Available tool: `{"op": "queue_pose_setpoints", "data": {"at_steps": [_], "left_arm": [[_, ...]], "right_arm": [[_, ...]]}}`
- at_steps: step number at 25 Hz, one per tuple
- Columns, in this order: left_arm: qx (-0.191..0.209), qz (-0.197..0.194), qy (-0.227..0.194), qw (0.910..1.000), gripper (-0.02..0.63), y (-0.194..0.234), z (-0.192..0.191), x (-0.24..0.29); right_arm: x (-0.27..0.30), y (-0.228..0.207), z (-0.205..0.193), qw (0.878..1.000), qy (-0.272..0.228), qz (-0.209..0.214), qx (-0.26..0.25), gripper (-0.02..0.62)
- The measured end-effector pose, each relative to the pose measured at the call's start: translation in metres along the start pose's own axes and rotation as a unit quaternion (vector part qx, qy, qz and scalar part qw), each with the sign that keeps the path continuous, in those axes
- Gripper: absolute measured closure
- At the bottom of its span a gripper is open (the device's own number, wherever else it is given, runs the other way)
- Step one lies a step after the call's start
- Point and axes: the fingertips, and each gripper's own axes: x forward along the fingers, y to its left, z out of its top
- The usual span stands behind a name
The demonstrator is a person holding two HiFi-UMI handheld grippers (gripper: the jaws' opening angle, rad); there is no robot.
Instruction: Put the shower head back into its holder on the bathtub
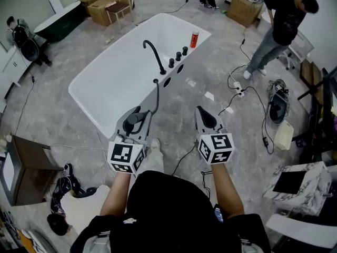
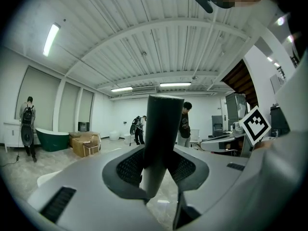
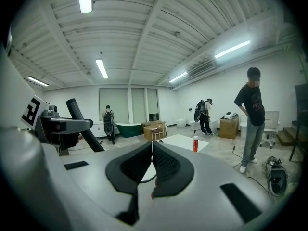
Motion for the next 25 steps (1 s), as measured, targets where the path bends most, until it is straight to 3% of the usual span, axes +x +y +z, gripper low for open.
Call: {"op": "queue_pose_setpoints", "data": {"at_steps": [14,25], "left_arm": [[-0.014,-0.001,-0.02,0.9997,0.465,0.095,0.028,0.103],[-0.004,-0.023,-0.027,0.9994,0.466,0.159,0.054,0.182]], "right_arm": [[0.14,-0.013,0.033,1.0,0.016,0.004,-0.012,0.572],[0.24,-0.027,0.062,1.0,0.021,-0.004,-0.009,0.572]]}}
